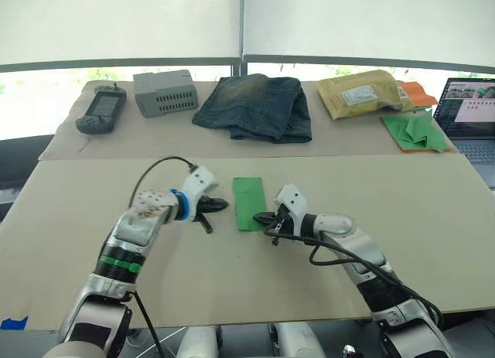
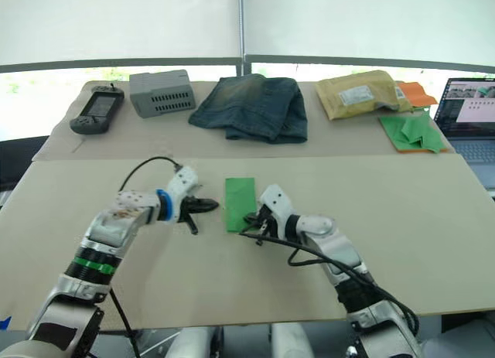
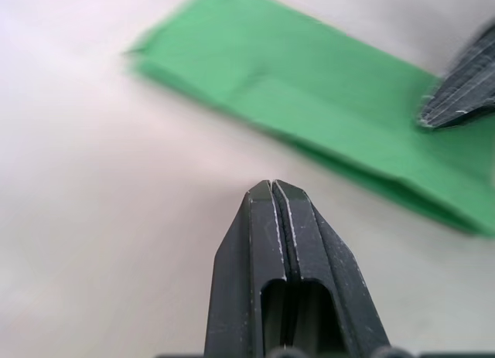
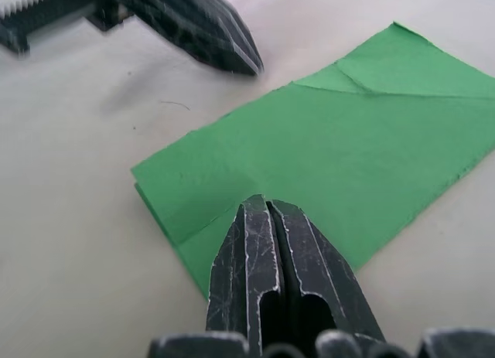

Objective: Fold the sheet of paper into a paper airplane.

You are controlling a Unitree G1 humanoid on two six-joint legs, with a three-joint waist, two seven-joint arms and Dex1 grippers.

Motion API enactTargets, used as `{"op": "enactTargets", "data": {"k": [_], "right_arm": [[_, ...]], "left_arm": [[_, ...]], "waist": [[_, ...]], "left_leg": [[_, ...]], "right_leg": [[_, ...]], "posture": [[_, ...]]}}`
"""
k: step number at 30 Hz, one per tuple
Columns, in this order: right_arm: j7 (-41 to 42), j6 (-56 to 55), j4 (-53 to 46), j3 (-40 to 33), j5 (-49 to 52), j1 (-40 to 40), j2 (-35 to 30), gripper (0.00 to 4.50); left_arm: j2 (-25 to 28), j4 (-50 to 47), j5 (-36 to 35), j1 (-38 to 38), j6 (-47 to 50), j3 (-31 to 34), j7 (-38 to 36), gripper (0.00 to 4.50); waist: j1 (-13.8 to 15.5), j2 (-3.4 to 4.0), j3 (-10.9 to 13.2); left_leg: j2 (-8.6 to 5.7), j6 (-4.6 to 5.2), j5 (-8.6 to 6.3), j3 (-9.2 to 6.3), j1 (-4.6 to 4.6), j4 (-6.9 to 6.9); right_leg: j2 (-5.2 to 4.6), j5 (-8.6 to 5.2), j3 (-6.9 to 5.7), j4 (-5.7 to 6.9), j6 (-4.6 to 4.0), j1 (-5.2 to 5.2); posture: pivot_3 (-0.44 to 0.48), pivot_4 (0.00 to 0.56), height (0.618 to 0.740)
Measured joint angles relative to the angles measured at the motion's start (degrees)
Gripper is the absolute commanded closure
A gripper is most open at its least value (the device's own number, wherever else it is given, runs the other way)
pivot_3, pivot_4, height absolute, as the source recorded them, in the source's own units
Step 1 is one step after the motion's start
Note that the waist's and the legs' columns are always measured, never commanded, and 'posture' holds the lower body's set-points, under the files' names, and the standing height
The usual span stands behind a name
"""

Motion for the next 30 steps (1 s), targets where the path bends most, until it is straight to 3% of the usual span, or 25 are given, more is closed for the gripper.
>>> {"op": "enactTargets", "data": {"k": [5, 9, 16, 22, 30], "right_arm": [[-0.24, 0.09, 0.05, 0.02, -0.87, -0.23, 0.29, 4.41], [-1.15, 0.98, -0.34, 0.03, -1.13, -0.30, 0.32, 4.41], [-4.15, 5.09, -3.23, -0.88, -1.29, 0.16, -0.34, 4.41], [-6.84, 5.21, -3.37, -2.72, -1.64, 0.89, -0.19, 4.41], [-7.53, -0.71, 8.16, -4.06, -2.84, -4.77, 2.79, 4.41]], "left_arm": [[-2.09, 0.04, -3.32, -0.99, -1.48, 1.83, -1.58, 4.50], [-5.66, 0.05, -3.65, -2.56, -2.92, -1.53, -1.62, 4.50], [-6.92, 5.32, 1.74, -4.27, -4.21, -8.41, 0.16, 4.50], [-7.35, 6.24, 3.32, -4.74, -6.62, -9.96, 0.14, 4.50], [-7.55, 6.04, 3.82, -4.38, -7.37, -10.68, 0.16, 4.50]], "waist": [[0.92, 0.00, 0.00], [1.09, -0.01, 0.00], [0.76, -0.01, 0.00], [0.86, -0.01, 0.01], [0.64, -0.01, 0.00]], "left_leg": [[-0.09, 0.00, 0.00, 0.01, -0.12, 0.06], [-0.12, 0.00, 0.00, 0.02, -0.11, 0.07], [-0.09, 0.00, 0.00, 0.01, -0.09, 0.05], [-0.10, 0.00, 0.00, 0.01, -0.07, 0.06], [-0.09, 0.00, 0.00, 0.02, 0.04, 0.06]], "right_leg": [[-0.21, 0.22, -0.02, -0.10, -0.24, 0.04], [-0.14, 0.22, -0.01, -0.11, -0.22, 0.05], [-0.05, 0.15, -0.01, -0.08, -0.13, 0.04], [-0.08, 0.05, -0.01, -0.10, 0.04, 0.07], [-0.07, 0.04, 0.00, -0.08, 0.06, 0.16]], "posture": [[0.000, 0.150, 0.728], [0.000, 0.150, 0.728], [0.000, 0.150, 0.728], [0.000, 0.150, 0.728], [0.000, 0.150, 0.728]]}}
